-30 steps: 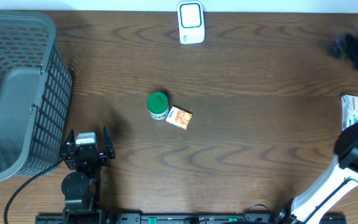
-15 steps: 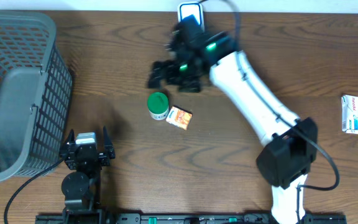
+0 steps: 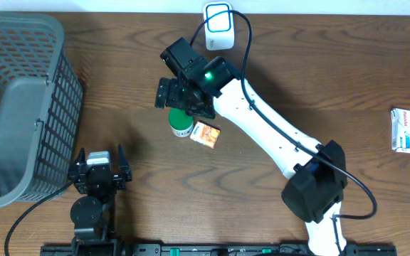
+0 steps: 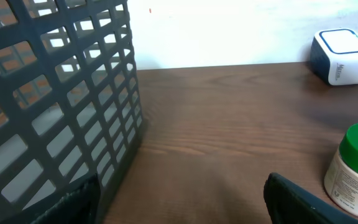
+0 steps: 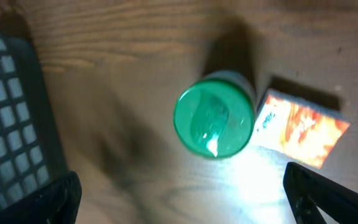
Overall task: Scan the item barcode
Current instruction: 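Reach the right gripper to the green-capped jar and grasp it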
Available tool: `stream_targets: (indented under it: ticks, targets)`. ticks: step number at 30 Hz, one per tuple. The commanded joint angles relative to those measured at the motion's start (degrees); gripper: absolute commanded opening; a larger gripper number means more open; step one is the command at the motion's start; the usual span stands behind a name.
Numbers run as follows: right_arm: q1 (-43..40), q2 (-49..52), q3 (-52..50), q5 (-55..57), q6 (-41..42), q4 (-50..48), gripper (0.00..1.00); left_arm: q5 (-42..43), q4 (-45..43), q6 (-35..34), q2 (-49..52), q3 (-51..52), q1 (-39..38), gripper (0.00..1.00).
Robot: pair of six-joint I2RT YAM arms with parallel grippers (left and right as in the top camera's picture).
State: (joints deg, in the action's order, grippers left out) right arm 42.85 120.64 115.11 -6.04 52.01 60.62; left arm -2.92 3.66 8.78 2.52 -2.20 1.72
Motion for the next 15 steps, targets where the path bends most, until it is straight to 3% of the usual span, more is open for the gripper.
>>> stream_targets:
  ticks: [1,7,15]
  targets:
    - [-0.59,3.78,0.0,2.75,-9.94,-0.09,0.99,-0.52,1.81,-0.52,-0.15,1.22,-0.17,0.84]
    - [-0.76,9.11,0.0,5.95,-17.05,-0.92,0.99,-0.52,1.81,-0.52,-0.15,1.22,-0.17,0.84]
    - [0.09,10.23,0.0,5.92,-20.09,-2.16,0.99,-0.52,1.81,-0.52,-0.15,1.22,-0.17,0.85]
